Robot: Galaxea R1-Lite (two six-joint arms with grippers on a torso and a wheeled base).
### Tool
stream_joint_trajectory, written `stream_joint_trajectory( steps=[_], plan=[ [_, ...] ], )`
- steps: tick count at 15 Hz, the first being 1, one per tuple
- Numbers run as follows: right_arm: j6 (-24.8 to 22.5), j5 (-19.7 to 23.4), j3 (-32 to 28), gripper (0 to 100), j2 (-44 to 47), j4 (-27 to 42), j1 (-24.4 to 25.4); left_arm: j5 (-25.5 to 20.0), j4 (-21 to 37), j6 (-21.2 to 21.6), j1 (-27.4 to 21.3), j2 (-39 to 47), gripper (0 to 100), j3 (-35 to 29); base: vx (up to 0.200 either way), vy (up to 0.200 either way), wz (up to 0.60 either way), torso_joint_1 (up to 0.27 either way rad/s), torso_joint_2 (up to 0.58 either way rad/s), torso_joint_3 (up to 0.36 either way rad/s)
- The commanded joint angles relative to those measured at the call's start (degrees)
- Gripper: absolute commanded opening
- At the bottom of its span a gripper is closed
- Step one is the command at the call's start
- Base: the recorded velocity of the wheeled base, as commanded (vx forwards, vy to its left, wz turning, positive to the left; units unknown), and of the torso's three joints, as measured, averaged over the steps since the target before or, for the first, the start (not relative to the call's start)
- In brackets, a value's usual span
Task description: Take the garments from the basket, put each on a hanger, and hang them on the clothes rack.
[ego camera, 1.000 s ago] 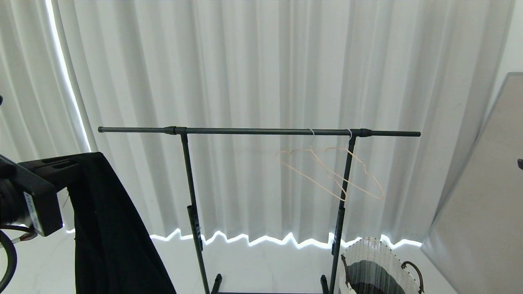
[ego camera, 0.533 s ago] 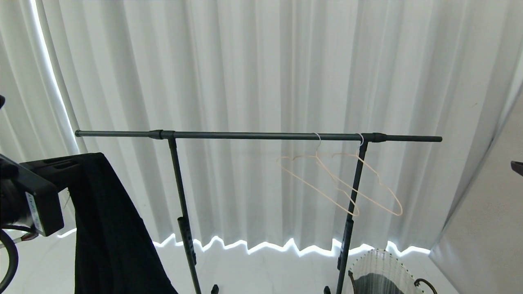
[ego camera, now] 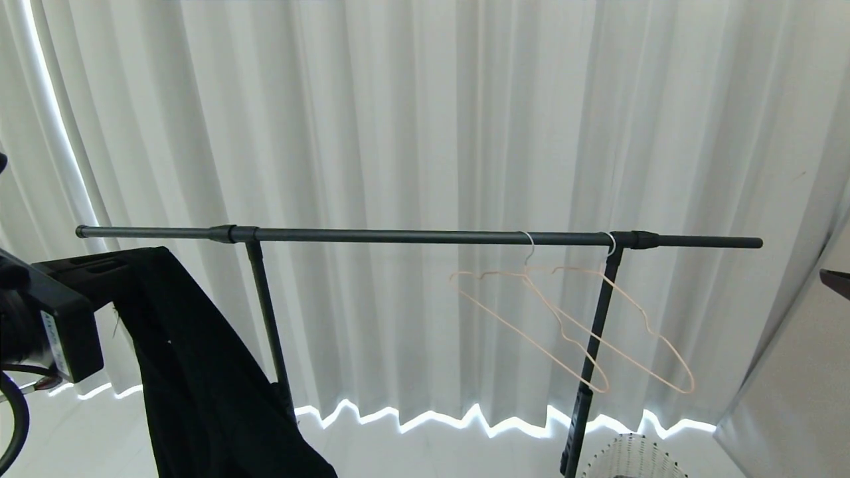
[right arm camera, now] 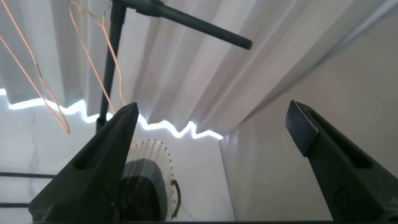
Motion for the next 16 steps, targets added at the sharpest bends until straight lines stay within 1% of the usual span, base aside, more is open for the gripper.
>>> stream_joint_trajectory(
  steps=[1,3,5,6,8,9,11,13,16],
  plan=[
    [-0.24,0.33,1.10,100,0.03,0.03,0.04,0.11,-0.01,-0.01,-0.01,0.08,0,0.18,0.000,0.000,0.00,0.000,0.00,0.000],
    [-0.41,2.36,2.33,100,-0.06,0.03,0.04,0.11,-0.01,0.16,-0.01,0.16,0,0.36,0.000,0.000,0.00,0.000,0.00,0.000],
    [-0.15,6.13,3.12,100,0.47,0.03,-0.49,0.11,-0.01,0.78,-0.01,0.16,0,0.89,0.000,0.000,0.00,0.000,0.00,0.000],
    [-0.15,8.60,3.56,100,1.79,0.03,-2.07,0.11,-0.01,0.78,-0.01,0.16,0,1.06,0.000,0.000,0.00,0.000,0.00,0.000],
    [-0.15,12.64,3.56,100,6.36,-1.29,-5.41,0.11,-0.01,0.78,-0.01,0.43,0,1.24,0.000,0.000,0.00,0.000,0.00,0.000],
    [-0.15,13.69,3.82,100,8.91,-3.31,-6.20,0.11,-0.01,0.78,-0.01,0.52,0,1.15,0.000,0.000,0.00,0.000,0.00,0.000],
    [-0.15,16.95,4.26,100,14.00,-6.47,-6.55,0.02,-0.01,0.78,-0.01,0.25,0,1.24,0.000,0.000,0.00,0.000,0.00,0.000],
    [-0.50,20.64,4.26,100,18.49,-6.74,-6.55,0.02,-0.10,0.60,-0.01,0.25,0,1.33,0.000,0.000,0.00,0.000,0.00,0.000],
    [-0.50,24.77,4.26,100,25.25,-7.09,-6.99,0.02,-0.10,0.60,-0.62,0.43,0,1.85,0.000,0.000,0.00,0.000,0.00,0.000]
  ],
)
